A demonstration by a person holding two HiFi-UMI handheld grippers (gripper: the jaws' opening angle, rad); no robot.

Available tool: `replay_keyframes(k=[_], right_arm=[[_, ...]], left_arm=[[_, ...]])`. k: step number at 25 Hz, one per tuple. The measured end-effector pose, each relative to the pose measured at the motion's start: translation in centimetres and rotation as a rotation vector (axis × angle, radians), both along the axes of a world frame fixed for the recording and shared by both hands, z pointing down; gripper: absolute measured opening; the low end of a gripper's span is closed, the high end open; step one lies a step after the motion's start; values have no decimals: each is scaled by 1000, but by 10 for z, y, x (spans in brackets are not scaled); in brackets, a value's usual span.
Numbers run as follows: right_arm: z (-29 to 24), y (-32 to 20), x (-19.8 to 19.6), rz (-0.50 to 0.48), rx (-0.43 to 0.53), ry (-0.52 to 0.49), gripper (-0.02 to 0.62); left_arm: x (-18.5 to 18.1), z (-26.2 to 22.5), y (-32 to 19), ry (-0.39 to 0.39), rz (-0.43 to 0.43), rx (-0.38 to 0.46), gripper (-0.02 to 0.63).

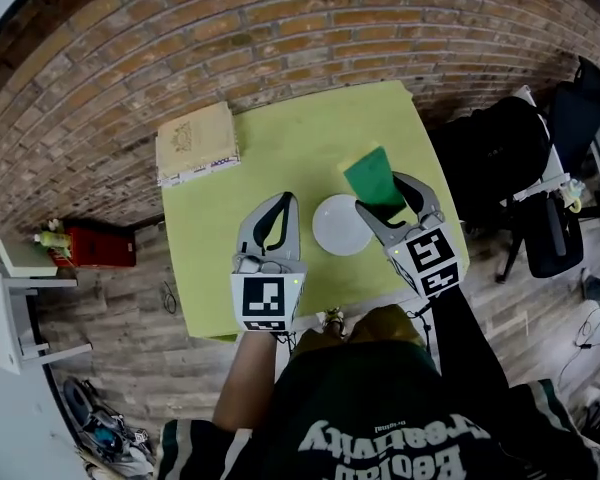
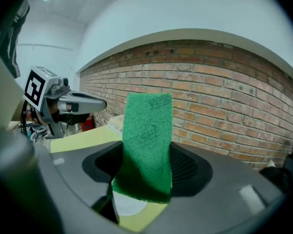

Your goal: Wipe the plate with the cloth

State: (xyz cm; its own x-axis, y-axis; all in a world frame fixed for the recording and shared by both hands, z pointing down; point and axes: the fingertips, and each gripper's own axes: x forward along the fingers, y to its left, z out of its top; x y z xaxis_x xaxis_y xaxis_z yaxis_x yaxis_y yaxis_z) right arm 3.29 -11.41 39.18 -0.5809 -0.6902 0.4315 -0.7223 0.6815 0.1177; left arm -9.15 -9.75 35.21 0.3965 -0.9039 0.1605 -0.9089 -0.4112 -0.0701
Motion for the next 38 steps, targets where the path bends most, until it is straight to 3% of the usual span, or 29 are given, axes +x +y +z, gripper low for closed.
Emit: replay_keyframes(k=[11,31,38], right_arm=[[44,-4,-8,-89,-117,121,301],[120,-35,-39,-379,-248,348,301],[151,-38,-40,-421,-316,447,301]], left_arm=[[11,40,-14,7,36,-66,5],[19,117,-26,-14,-14,-221,5],[23,146,-23,-8,-34,-280,6]])
